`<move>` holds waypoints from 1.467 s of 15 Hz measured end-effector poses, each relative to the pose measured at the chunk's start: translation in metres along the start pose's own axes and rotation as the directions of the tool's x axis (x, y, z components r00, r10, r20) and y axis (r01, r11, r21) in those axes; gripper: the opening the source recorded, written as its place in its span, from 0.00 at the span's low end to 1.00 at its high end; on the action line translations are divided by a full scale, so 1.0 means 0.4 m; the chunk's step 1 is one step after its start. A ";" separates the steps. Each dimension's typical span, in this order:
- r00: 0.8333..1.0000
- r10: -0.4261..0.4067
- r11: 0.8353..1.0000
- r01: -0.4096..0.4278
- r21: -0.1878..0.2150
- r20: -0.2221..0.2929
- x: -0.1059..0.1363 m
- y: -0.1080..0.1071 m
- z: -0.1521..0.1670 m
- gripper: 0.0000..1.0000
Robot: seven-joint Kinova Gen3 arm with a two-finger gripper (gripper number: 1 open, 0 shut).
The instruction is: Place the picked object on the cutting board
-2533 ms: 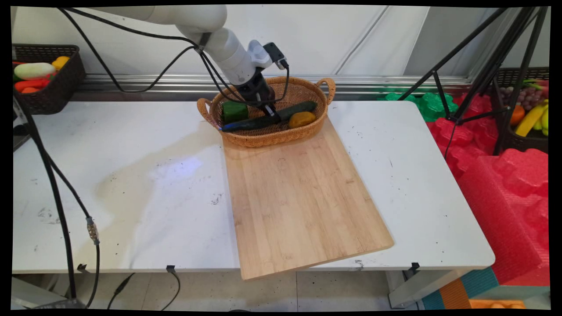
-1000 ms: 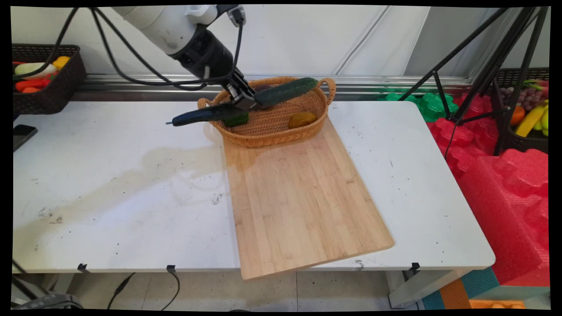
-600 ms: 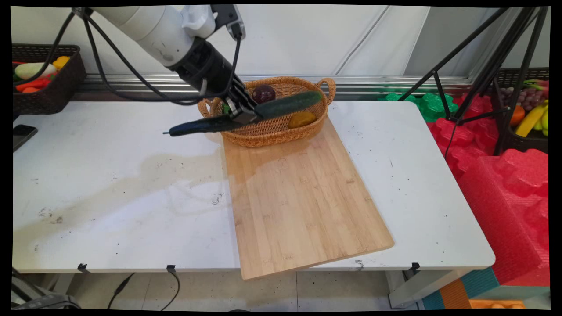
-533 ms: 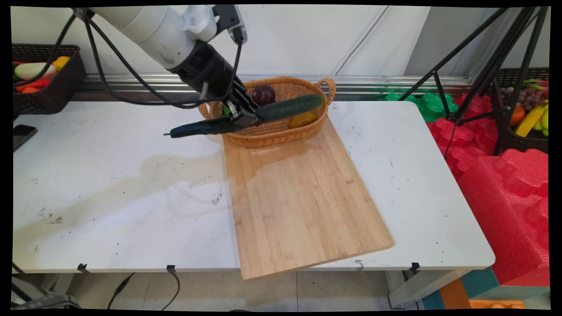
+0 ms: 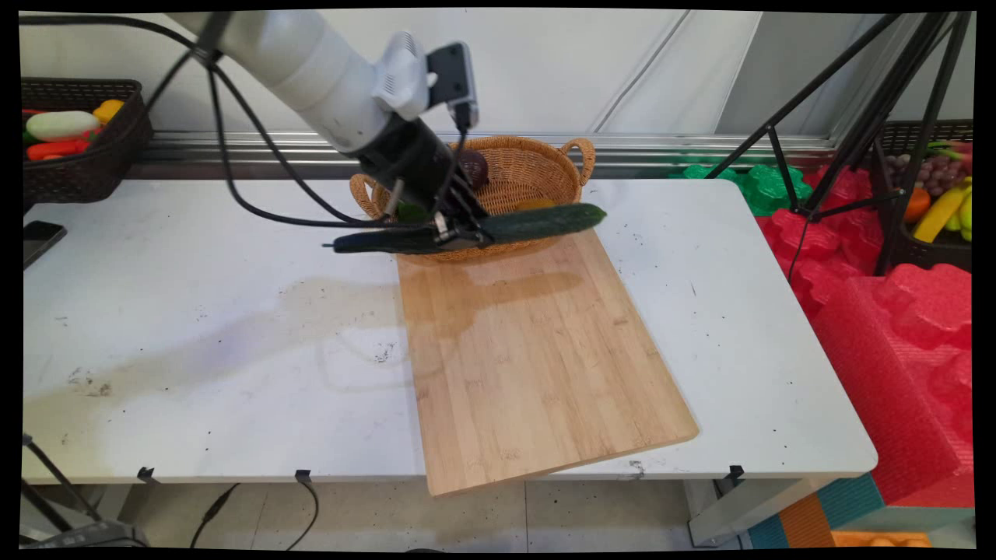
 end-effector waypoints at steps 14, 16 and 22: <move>0.970 0.243 0.965 -0.243 -0.100 -0.012 0.071 -0.049 0.297 0.00; 0.966 0.259 0.958 -0.260 -0.117 -0.020 0.071 -0.048 0.329 0.00; 0.954 0.298 0.942 -0.300 -0.152 -0.035 0.067 -0.046 0.411 0.00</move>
